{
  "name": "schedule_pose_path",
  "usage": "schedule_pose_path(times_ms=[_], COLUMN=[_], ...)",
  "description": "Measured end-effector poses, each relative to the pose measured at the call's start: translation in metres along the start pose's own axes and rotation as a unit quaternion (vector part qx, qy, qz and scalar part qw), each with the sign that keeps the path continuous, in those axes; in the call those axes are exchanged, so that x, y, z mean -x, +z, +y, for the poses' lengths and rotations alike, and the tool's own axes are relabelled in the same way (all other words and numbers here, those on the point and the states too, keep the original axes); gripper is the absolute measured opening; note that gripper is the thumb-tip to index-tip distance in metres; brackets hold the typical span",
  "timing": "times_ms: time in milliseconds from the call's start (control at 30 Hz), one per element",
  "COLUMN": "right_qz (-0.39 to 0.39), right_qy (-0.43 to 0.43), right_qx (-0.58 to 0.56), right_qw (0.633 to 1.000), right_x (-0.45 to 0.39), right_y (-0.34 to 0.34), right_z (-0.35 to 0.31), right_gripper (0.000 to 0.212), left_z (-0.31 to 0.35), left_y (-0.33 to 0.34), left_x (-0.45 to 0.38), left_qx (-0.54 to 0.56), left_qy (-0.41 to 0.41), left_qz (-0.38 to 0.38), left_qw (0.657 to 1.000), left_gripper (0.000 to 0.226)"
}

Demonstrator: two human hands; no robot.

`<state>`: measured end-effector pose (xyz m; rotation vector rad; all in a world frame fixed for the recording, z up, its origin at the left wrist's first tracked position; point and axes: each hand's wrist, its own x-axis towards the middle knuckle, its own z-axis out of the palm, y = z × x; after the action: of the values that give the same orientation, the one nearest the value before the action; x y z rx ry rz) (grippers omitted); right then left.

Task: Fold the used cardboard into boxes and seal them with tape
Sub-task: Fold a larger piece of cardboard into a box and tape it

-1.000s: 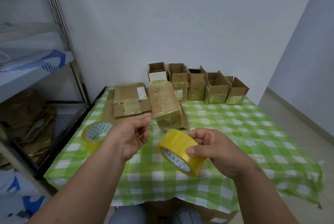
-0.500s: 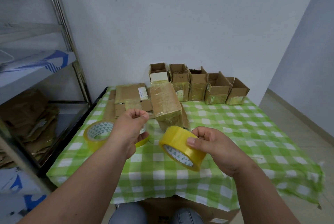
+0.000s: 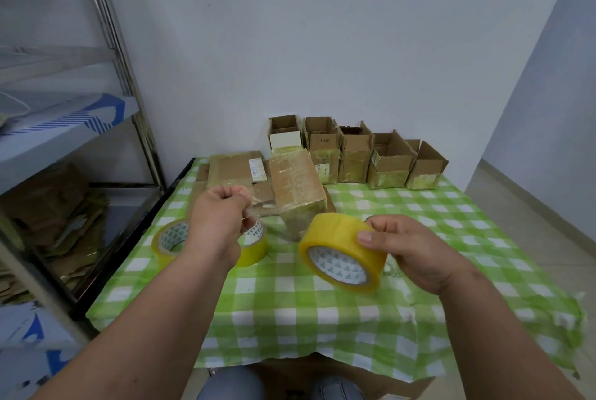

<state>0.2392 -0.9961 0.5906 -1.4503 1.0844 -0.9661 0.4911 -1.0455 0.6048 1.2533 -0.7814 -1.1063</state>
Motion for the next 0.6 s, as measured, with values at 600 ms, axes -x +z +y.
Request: schedule_pose_path(times_ms=[600], right_qz=[0.145], right_qy=[0.040], right_qx=[0.201], right_qw=[0.968], right_x=[-0.052], right_y=[-0.059], right_z=[-0.042], right_gripper=[0.032], left_z=[-0.030], left_y=[0.005], left_x=[-0.025], left_qx=[0.123], left_qy=[-0.077], left_qz=[0.097], left_qw=[0.985], left_gripper=[0.008])
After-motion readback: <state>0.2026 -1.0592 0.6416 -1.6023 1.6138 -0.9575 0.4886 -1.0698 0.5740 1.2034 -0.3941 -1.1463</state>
